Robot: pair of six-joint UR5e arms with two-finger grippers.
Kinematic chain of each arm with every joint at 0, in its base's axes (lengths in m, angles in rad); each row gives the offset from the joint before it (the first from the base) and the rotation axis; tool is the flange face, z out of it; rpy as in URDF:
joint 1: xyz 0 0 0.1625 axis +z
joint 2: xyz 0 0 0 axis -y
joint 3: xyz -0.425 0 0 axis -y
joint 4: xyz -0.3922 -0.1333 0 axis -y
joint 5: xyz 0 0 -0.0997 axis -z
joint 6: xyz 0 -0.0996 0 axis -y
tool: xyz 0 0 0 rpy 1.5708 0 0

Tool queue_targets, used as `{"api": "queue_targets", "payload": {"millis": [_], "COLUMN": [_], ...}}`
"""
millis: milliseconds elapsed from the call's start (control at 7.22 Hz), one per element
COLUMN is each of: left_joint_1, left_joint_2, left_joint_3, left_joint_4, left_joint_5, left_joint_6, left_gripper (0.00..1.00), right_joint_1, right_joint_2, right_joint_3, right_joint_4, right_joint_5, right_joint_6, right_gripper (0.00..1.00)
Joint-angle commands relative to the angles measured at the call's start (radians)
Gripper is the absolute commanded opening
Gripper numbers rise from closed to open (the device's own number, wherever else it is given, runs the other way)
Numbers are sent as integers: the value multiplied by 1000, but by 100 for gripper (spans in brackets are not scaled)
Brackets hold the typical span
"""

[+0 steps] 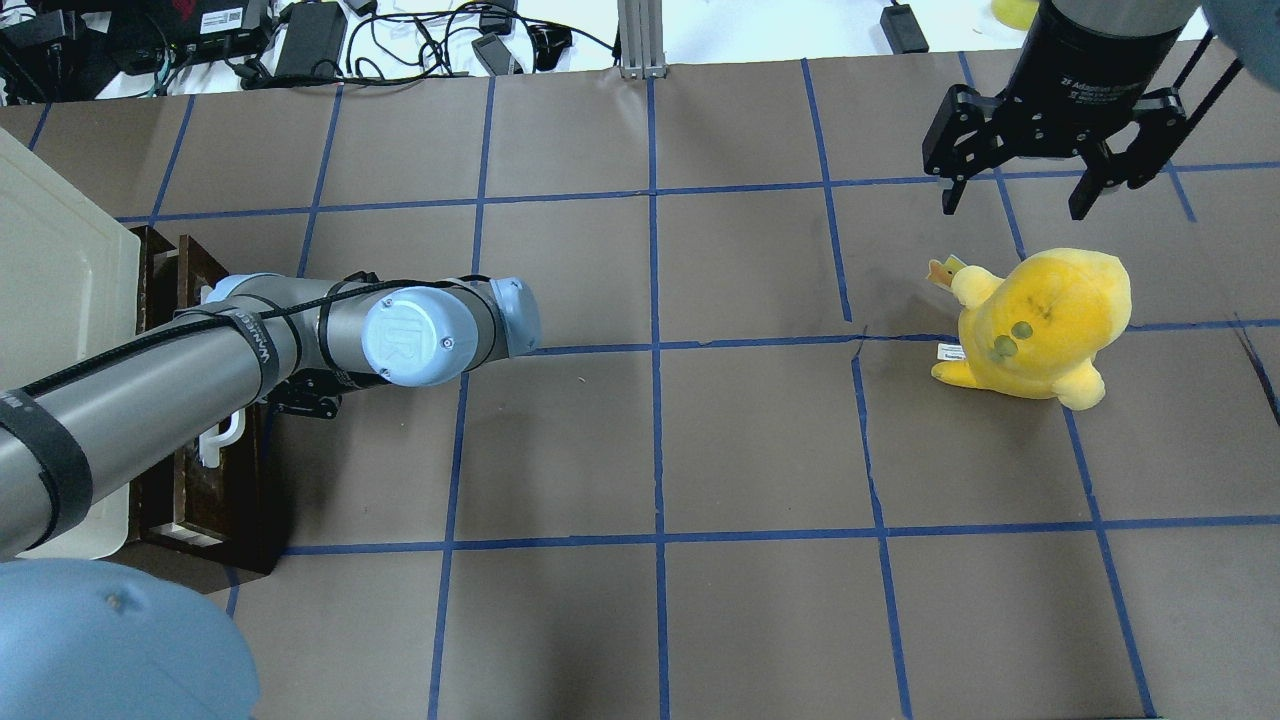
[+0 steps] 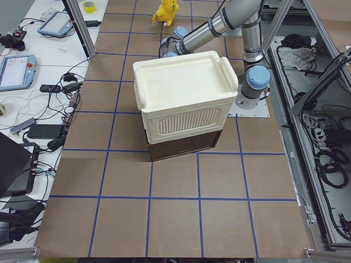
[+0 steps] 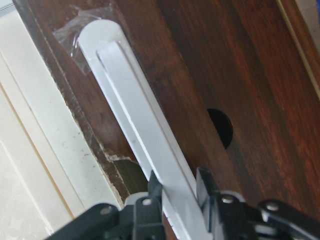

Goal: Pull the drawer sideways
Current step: 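Pull the drawer handle outward with the left gripper, away from the cabinet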

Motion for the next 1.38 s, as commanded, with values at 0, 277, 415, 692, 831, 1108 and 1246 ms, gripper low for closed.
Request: {"api": "queue_targets", "payload": {"millis": [0, 277, 415, 692, 831, 1108, 1246], "left_joint_1": [-39, -68, -85, -109, -119, -128, -128], "left_joint_2": [1, 3, 3, 4, 3, 0, -2], "left_joint_3": [11, 11, 17, 25, 25, 25, 25], "left_joint_4": [0, 5, 5, 5, 0, -3, -3], "left_joint_5": [-1, -1, -3, -3, -3, -3, -3], "left_joint_6": [8, 9, 11, 11, 11, 11, 11], "left_gripper": [13, 13, 13, 13, 13, 13, 13], "right_joint_1": [1, 1, 1, 1, 1, 1, 1], "right_joint_2": [0, 0, 0, 0, 0, 0, 0], "right_joint_3": [0, 0, 0, 0, 0, 0, 0], "right_joint_4": [0, 0, 0, 0, 0, 0, 0], "right_joint_5": [0, 0, 0, 0, 0, 0, 0], "right_joint_6": [0, 0, 0, 0, 0, 0, 0], "right_gripper": [100, 100, 100, 100, 100, 100, 100]}}
